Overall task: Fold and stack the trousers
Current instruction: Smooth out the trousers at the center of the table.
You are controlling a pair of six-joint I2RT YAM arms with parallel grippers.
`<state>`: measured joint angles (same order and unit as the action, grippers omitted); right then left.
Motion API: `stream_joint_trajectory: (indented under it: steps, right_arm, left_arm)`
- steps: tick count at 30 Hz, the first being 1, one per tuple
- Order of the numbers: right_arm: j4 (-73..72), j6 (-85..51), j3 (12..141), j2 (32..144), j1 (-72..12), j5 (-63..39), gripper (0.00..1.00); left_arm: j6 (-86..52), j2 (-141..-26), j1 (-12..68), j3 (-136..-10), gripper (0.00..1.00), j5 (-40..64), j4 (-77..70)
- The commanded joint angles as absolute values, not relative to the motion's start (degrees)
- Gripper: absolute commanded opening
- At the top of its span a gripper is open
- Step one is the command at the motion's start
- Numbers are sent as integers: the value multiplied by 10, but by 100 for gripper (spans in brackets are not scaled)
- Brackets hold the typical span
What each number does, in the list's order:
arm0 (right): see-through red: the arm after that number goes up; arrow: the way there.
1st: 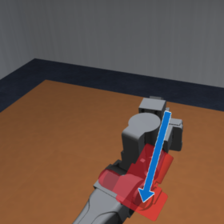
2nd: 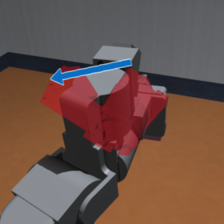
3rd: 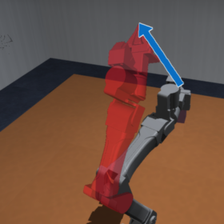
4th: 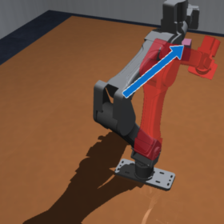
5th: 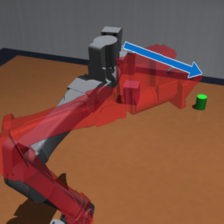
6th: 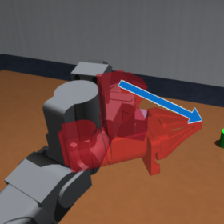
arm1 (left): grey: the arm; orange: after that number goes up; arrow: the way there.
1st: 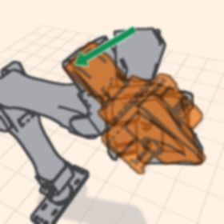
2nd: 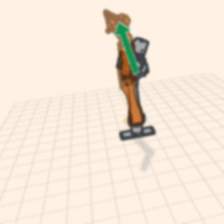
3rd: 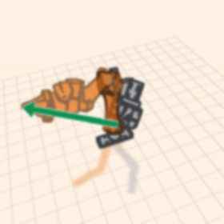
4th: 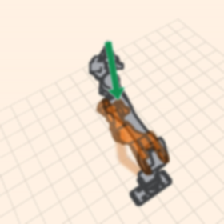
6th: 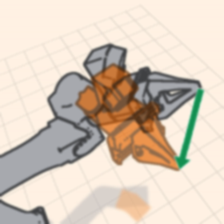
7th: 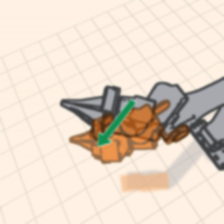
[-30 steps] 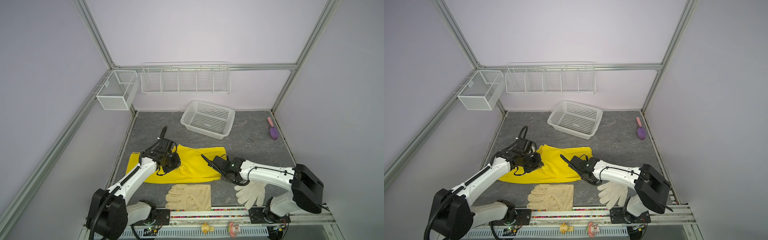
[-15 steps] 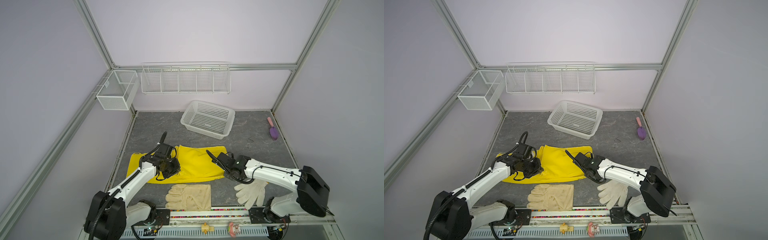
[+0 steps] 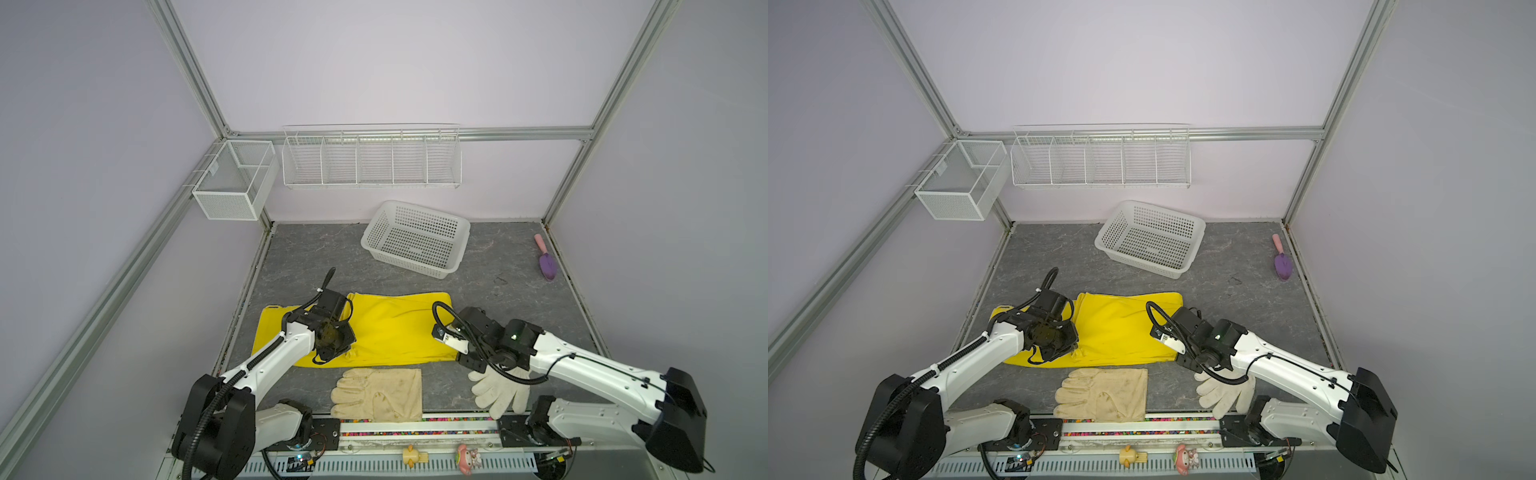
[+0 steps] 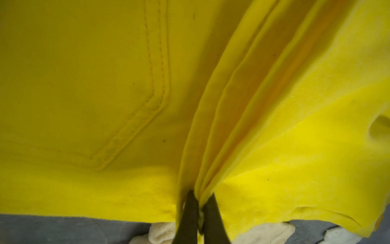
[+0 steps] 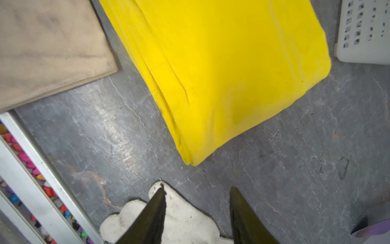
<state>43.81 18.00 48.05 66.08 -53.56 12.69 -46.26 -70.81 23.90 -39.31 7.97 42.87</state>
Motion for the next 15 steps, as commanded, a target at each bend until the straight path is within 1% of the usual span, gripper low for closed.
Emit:
stream_joint_trajectory:
  steps: [1, 3, 4, 6, 8, 9, 11, 13, 15]
  right_arm:
    - [381, 124, 513, 703, -528, 96, 52]
    - [357, 53, 546, 753, -512, 95, 53]
    - [345, 8, 559, 778, -500, 93, 53]
    - [334, -61, 579, 822, -469, 64, 54]
    - [325, -137, 585, 850, -447, 73, 55]
    - [327, -163, 589, 865, -431, 60, 56]
    - [330, -207, 589, 884, -412, 55, 59]
    - [325, -240, 582, 895, -393, 34, 62]
    - [319, -265, 570, 901, -379, 20, 68]
  left_arm:
    - [-459, -720, 236, -387, 0, 49, 455]
    - [-454, -723, 235, -393, 0, 27, 471]
    - [-452, -720, 235, -394, 4, 19, 478]
    - [-450, -713, 235, -394, 7, 19, 481]
    - [-449, -709, 235, -394, 12, 16, 489]
    - [-448, -707, 235, -393, 15, 12, 495]
    - [-447, -699, 235, -392, 18, 3, 505]
    - [-444, -690, 235, -395, 23, -2, 514]
    - [-438, -683, 235, -406, 29, -10, 530]
